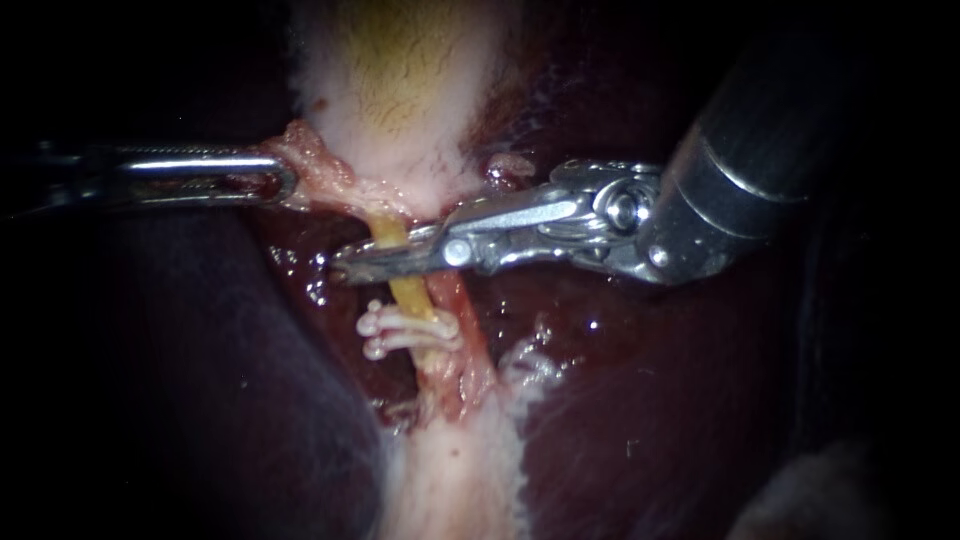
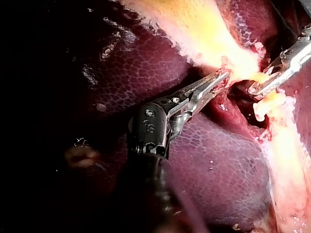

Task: Going back third clip left tube

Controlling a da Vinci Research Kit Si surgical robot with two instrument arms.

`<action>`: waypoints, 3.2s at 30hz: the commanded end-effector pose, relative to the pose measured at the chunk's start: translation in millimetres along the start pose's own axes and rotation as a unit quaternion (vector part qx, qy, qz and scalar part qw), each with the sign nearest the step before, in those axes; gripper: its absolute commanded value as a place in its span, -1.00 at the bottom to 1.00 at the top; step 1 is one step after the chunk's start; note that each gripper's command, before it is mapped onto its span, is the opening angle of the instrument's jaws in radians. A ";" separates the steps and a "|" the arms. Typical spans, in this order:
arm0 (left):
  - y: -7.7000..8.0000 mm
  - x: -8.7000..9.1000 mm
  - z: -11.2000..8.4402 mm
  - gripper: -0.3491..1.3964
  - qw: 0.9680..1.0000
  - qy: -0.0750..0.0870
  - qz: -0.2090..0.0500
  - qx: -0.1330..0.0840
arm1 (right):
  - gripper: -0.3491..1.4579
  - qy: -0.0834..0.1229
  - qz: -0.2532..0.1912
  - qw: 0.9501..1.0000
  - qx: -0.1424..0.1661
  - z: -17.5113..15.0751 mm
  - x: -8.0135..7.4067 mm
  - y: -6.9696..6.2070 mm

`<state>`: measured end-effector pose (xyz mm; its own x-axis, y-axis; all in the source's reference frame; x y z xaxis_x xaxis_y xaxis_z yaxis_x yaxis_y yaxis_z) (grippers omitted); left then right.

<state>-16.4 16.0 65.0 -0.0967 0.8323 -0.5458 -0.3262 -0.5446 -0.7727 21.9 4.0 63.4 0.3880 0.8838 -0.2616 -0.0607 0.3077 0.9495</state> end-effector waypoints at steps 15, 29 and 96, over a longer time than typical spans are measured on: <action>0.0 0.0 -0.1 -1.00 1.000 0.000 0.000 0.000 | -1.00 -0.001 0.000 1.000 0.001 0.0 0.0 0.0; 0.0 0.0 -0.1 -1.00 1.000 0.000 0.000 0.000 | -0.08 0.004 -0.021 1.000 0.019 2.7 -1.8 1.1; -0.7 -0.7 0.3 -1.00 1.000 0.000 0.002 0.000 | -0.06 -0.005 -0.357 0.931 -0.079 -13.8 -7.4 -2.6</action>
<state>-16.3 15.8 66.1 -0.0985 0.8297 -0.5494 -0.3262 -0.5485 -0.7699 6.5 1.5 60.4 0.3897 0.4305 -0.8141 0.0827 0.8641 0.4965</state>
